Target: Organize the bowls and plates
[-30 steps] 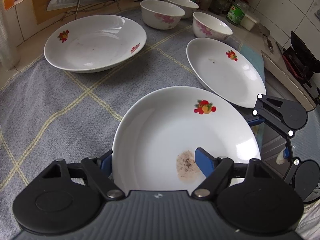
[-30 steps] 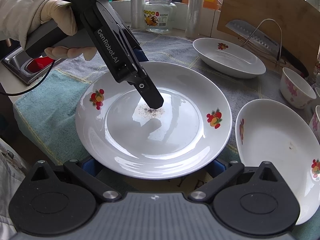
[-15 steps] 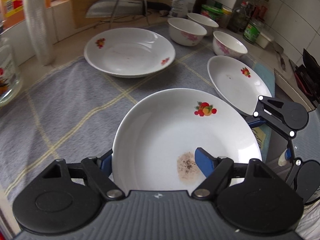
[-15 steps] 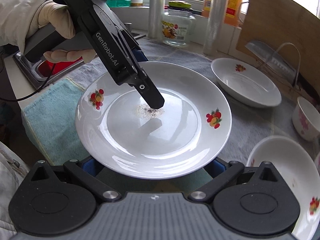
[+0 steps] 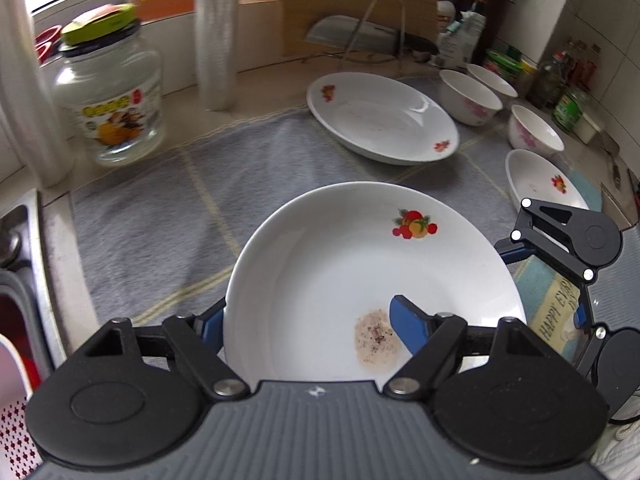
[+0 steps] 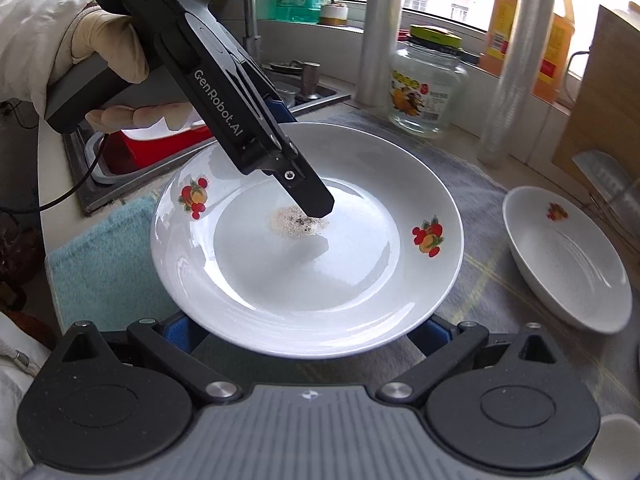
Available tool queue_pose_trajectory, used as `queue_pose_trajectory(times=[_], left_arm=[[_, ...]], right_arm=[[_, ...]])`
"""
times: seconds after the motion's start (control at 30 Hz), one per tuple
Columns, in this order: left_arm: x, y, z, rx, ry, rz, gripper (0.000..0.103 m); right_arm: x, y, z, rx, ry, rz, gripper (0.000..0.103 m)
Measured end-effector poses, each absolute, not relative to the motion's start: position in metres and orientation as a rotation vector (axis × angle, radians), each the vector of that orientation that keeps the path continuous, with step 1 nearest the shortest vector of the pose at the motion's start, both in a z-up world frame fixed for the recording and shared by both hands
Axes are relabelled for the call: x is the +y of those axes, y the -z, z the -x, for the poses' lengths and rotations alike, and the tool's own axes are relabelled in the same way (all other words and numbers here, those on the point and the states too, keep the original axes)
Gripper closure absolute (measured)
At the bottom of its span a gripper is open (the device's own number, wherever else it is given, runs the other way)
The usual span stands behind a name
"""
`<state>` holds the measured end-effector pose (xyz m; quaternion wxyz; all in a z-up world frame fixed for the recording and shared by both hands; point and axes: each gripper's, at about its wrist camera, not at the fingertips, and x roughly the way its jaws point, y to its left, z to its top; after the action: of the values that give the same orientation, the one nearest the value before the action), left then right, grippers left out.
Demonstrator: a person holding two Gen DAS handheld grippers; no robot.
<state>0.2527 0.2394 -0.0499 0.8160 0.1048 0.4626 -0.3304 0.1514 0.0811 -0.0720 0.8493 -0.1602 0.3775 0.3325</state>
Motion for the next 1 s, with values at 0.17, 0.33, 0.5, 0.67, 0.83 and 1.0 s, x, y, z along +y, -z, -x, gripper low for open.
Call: queue_pose_trajectory(times=[0.17,0.33,0.5,0.67,0.83,1.0], left_arm=[[0.254,0.054,-0.265,0.991,0.676,-0.212,0.022],[0.263,0.059,-0.275,0.994,0.67,-0.207,0.022],[0.266,0.063,-0.284,0.999,0.672,-0.203,0.022],[0.268,0.067,-0.29,1.002,0.67,-0.202,0.022],[0.268,0.069,-0.293,1.001,0.679,-0.2,0.022],[0.267,0.07,-0.296,0.998,0.676,-0.203,0.022]], right_arm=[[0.096,0.077,-0.168,0.799,-0.722,0.336,0.0],[0.104,0.082,-0.181,0.807,-0.726,0.333,0.0],[0.109,0.084,-0.187,0.815,-0.718,0.333,0.0],[0.112,0.088,-0.19,0.825,-0.71,0.329,0.0],[0.113,0.088,-0.192,0.829,-0.704,0.328,0.0],[0.115,0.089,-0.196,0.832,-0.695,0.33,0.0]])
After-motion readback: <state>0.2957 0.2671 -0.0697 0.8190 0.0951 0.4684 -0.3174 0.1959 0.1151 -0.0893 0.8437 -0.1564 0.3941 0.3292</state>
